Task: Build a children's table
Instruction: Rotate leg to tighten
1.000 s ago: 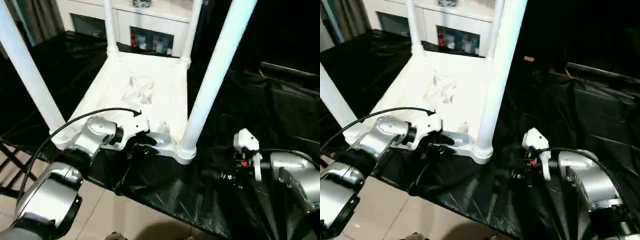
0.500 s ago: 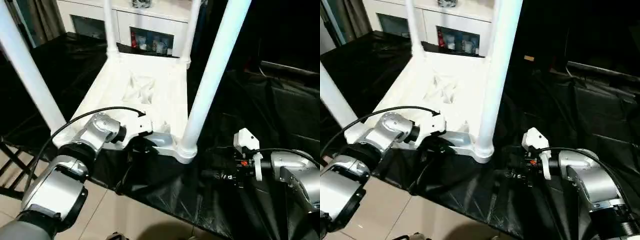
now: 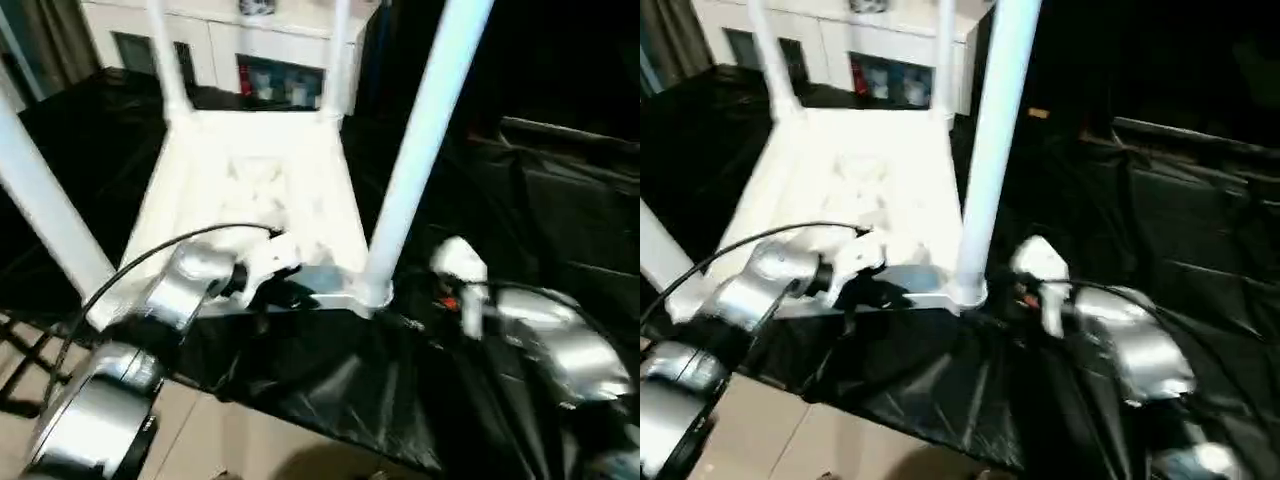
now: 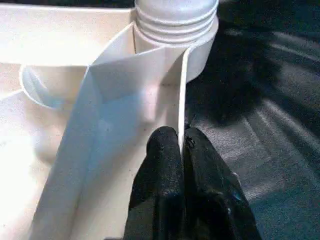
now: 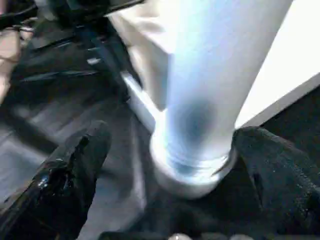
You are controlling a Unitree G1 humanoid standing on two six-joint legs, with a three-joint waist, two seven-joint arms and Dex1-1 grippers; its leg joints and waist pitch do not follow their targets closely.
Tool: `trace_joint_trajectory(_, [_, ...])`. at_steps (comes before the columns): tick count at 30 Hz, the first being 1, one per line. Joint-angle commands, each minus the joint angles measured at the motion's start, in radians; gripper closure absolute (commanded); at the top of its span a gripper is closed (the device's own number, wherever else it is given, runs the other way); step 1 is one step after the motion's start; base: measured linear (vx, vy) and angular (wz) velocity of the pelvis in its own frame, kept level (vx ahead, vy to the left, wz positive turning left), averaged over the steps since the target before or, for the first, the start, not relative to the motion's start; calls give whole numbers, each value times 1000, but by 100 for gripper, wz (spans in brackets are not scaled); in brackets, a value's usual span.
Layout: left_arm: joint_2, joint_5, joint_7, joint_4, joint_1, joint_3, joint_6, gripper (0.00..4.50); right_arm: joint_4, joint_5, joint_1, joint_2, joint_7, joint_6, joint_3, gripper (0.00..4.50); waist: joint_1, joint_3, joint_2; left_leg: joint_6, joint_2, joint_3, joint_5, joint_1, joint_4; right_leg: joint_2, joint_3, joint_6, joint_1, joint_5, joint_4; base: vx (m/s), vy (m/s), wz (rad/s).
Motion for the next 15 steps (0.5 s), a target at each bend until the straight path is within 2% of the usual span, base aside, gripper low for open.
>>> trace_joint_trajectory(1, [9, -3, 11, 5, 64, -6, 46, 448, 37, -24, -28, 14, -30, -20, 9, 0, 7, -53, -12, 32, 1, 5, -247, -5, -66, -66, 34, -139, 45, -430, -92, 0, 0, 0])
trace_joint_trajectory(4, [22, 2, 3, -37, 81, -9, 74, 448, 66, -27, -45, 36, -29, -29, 16, 0, 8, -54, -14, 33, 2, 5, -252, -4, -67, -66, 37, -136, 45, -419, -91, 0, 0, 0])
trace_joint_trajectory(5, [32, 11, -4, -52, 88, -16, 82, 448, 80, -30, -55, 46, -26, -32, 23, 0, 6, -54, -26, 36, 2, 5, -243, -7, -67, -67, 37, -136, 46, -411, -89, 0, 0, 0])
trace_joint_trajectory(6, [40, 22, -9, -60, 92, -24, 86, 450, 96, -36, -65, 55, -25, -39, 31, 18, 8, -56, -18, 33, 3, 4, -237, -6, -69, -69, 38, -136, 47, -403, -87, 0, 0, 0])
trace_joint_trajectory(7, [44, 27, -11, -61, 93, -28, 86, 450, 104, -40, -71, 59, -25, -41, 35, 29, 5, -56, -18, 31, 3, 4, -231, -7, -69, -68, 38, -139, 48, -390, -85, 0, 0, 0])
trace_joint_trajectory(9, [52, 37, -16, -71, 97, -34, 91, 450, 121, -47, -82, 67, -27, -49, 43, 39, 3, -56, -23, 29, 3, 5, -233, -6, -69, -67, 38, -148, 47, -365, -84, 0, 0, 0])
trace_joint_trajectory(15, [77, 78, -31, -72, 71, -67, 111, 450, 222, -80, -135, 94, -51, -107, 54, 100, -1, -55, -23, 21, 2, 5, -245, -4, -70, -67, 39, -158, 45, -371, -84, 0, 0, 0])
